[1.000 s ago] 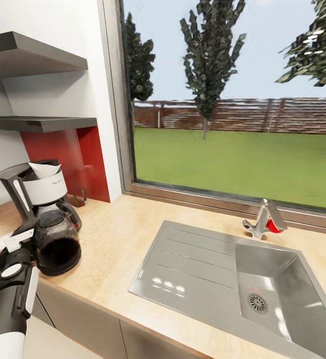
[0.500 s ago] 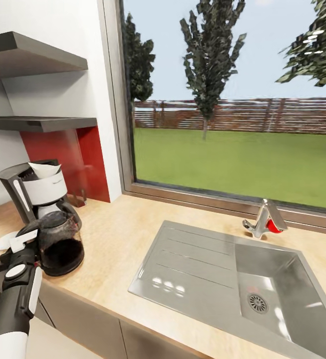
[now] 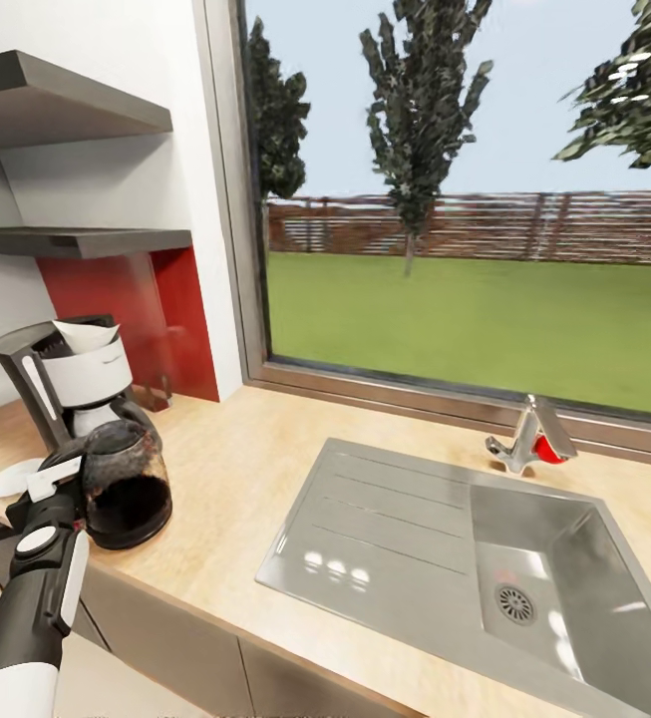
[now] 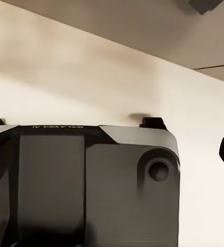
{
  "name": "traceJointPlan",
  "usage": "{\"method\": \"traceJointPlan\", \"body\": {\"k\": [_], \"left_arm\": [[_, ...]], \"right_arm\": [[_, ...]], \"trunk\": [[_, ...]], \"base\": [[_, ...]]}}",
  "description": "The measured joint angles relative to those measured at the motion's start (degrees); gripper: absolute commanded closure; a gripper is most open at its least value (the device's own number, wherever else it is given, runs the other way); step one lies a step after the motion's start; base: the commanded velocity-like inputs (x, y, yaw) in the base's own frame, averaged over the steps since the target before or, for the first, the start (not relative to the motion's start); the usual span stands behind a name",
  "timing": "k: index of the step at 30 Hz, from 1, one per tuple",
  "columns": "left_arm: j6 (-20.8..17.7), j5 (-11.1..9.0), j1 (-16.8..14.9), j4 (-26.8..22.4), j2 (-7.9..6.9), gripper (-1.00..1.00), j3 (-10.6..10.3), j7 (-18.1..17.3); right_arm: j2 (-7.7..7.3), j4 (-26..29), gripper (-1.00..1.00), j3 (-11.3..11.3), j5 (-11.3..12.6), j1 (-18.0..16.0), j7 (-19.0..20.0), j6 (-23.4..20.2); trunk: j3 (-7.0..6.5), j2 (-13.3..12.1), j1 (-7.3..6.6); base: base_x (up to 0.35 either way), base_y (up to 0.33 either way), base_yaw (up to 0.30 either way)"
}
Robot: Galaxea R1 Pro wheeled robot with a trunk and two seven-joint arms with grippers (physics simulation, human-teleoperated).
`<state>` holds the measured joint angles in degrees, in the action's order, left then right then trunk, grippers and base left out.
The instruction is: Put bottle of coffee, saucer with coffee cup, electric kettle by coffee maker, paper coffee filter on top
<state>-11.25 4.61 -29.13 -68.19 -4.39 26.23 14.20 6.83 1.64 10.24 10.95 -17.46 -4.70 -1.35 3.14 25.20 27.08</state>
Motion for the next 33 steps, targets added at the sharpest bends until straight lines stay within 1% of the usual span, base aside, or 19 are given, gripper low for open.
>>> {"method": "traceJointPlan", "body": {"k": [5, 11, 16, 25, 26, 29, 31, 33], "left_arm": [[0.1, 0.0, 0.0, 0.0, 0.0, 1.0, 0.0, 0.0], [0.7, -0.1, 0.0, 0.0, 0.0, 1.0, 0.2, 0.0], [2.6, -0.1, 0.0, 0.1, 0.0, 1.0, 0.3, -0.1], [2.8, -0.2, 0.0, 0.2, 0.0, 1.0, 0.3, -0.1], [2.8, -0.3, 0.0, 0.2, 0.03, 1.0, 0.3, -0.2], [2.9, -0.4, 0.0, 1.9, 0.03, 1.0, 0.2, -0.1], [2.9, 0.3, -0.1, 3.9, -0.04, 1.0, 0.1, 0.0], [3.2, 0.5, -0.1, 4.6, -0.04, 1.0, 0.1, 0.0]], "right_arm": [[0.01, 0.1, -1.0, 0.0, 0.0, 0.0, 0.0, 0.0], [-0.07, 0.1, -1.0, 0.0, -0.1, 0.0, 0.0, 0.1], [-0.07, 0.1, -1.0, 0.0, -0.1, 0.0, 0.0, 0.1], [-0.09, 0.1, -1.0, 0.1, -0.1, 0.0, 0.0, 0.1], [-0.08, 0.1, -1.0, 0.1, -0.1, 0.0, 0.0, 0.1], [-0.14, 0.0, -1.0, 0.1, -0.1, 0.0, 0.0, 0.1], [-0.15, 0.0, -1.0, 0.1, -0.1, 0.0, 0.0, 0.1], [-0.32, 0.0, -1.0, 0.1, -0.1, 0.0, 0.0, 0.1]], "trunk": [[0.07, 0.0, 0.0], [1.15, 2.4, 1.31], [1.15, 2.4, 1.32], [1.16, 2.4, 1.32], [1.33, 2.8, 1.54], [1.88, 4.0, 2.2], [2.22, 4.8, 2.63], [2.22, 4.9, 2.64]], "base": [[0.0, 0.0, 0.0], [0.0, 0.0, 0.0], [0.0, 0.0, 0.0], [0.0, 0.0, 0.0], [0.0, 0.0, 0.0], [0.0, 0.0, 0.0], [0.0, 0.0, 0.0], [0.0, 0.0, 0.0]]}}
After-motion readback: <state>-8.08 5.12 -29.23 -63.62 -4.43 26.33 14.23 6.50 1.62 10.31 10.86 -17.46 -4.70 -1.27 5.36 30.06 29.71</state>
